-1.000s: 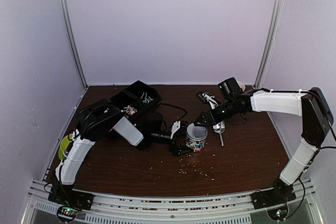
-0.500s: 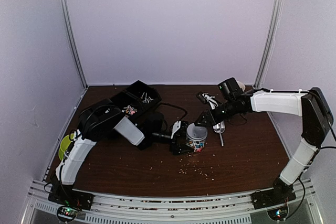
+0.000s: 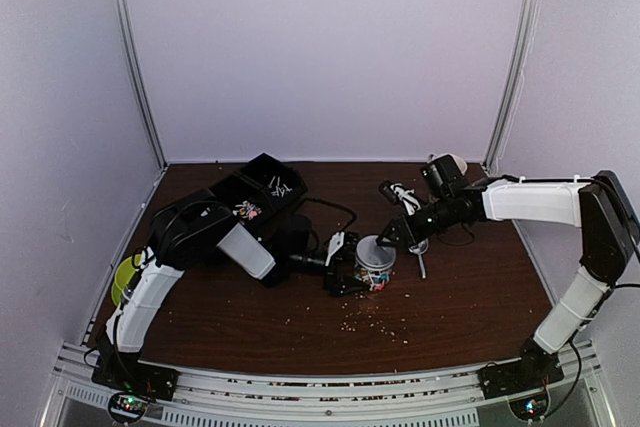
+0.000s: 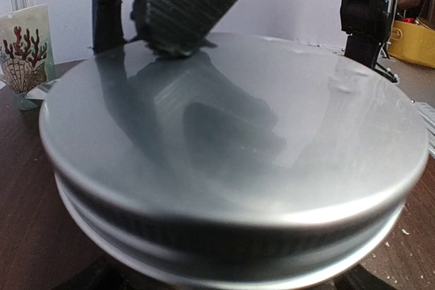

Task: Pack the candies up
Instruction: Screw the box lid onto the packing box.

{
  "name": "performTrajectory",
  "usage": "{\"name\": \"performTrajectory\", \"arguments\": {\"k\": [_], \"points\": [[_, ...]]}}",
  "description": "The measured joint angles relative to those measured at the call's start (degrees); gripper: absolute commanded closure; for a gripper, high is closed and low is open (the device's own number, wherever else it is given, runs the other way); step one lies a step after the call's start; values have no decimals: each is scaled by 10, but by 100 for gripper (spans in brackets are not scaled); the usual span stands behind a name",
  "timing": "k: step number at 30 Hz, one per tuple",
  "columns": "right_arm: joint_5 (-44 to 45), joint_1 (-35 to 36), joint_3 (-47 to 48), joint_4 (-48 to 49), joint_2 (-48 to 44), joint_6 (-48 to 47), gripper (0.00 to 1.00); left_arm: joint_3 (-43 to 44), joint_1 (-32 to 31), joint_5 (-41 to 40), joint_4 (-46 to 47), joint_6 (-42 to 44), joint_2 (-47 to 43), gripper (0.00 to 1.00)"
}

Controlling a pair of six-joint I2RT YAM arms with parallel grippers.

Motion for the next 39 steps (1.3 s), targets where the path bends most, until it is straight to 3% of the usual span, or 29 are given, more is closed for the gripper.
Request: {"name": "performTrajectory", "arguments": {"k": [19, 30, 39], "points": [[24, 0, -92, 21, -89, 9, 79, 0, 0, -7, 0, -3, 0, 15], [31, 35, -132, -12, -136, 22, 71, 0, -1, -17, 0, -3, 0, 15], [68, 42, -110, -64, -187, 20, 57, 0, -1, -19, 0, -4, 0, 15]]}}
